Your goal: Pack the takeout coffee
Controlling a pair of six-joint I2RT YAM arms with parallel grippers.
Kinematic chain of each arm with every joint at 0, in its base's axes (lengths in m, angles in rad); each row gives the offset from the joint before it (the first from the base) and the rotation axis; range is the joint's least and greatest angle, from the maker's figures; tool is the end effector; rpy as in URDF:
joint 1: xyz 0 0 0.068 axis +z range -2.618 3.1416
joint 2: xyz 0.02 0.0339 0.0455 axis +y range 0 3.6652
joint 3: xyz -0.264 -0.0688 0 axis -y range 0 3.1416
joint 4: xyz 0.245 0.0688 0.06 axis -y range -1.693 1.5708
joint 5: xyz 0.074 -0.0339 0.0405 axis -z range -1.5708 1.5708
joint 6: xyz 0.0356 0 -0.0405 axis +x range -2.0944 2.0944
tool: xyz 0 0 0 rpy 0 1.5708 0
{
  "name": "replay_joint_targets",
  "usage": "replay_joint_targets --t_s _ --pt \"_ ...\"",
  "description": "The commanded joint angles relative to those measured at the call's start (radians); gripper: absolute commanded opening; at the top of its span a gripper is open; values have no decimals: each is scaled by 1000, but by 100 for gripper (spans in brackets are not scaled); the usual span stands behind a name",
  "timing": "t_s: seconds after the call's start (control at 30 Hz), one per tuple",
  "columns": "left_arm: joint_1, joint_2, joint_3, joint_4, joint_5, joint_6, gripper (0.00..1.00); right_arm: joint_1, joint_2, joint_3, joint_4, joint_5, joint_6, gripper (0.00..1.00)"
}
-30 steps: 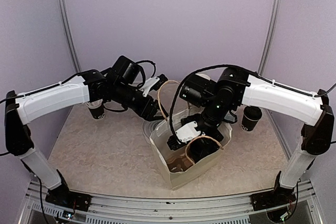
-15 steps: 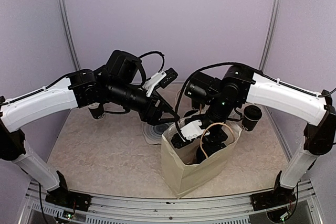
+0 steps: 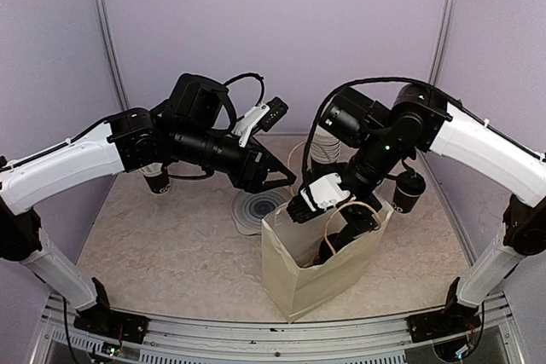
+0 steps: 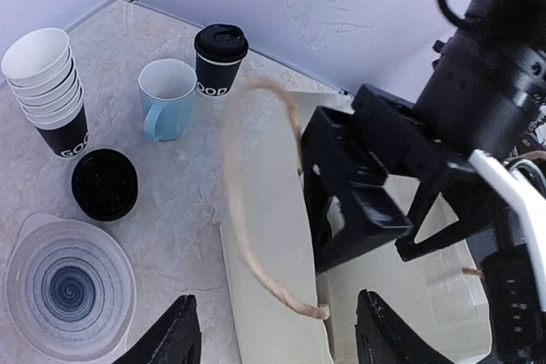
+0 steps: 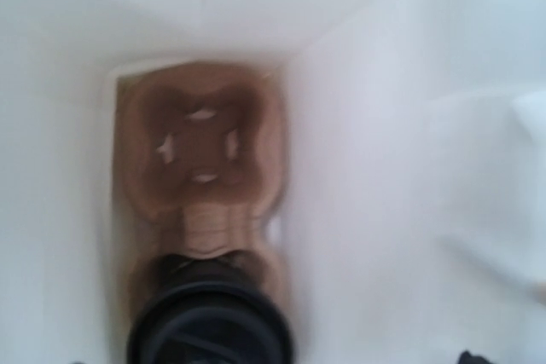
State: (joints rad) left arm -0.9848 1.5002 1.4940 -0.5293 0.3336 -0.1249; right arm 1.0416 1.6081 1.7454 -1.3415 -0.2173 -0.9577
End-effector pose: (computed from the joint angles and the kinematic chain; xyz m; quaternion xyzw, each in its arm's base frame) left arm 0.1779 -0.2892 0.3804 0.4319 0.7447 -0.3797 0.3388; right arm 0.1465 0.2657 0.3687 -0.8330 0.5118 0.1141 0.1766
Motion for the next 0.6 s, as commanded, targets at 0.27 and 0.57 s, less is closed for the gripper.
replay_joint_targets --t_s 0.27,0.57 --pt "1 180 253 12 30 32 0 -162 -126 262 -34 2 -81 92" --pt "-145 180 293 -7 142 65 0 -735 -163 193 183 -210 14 93"
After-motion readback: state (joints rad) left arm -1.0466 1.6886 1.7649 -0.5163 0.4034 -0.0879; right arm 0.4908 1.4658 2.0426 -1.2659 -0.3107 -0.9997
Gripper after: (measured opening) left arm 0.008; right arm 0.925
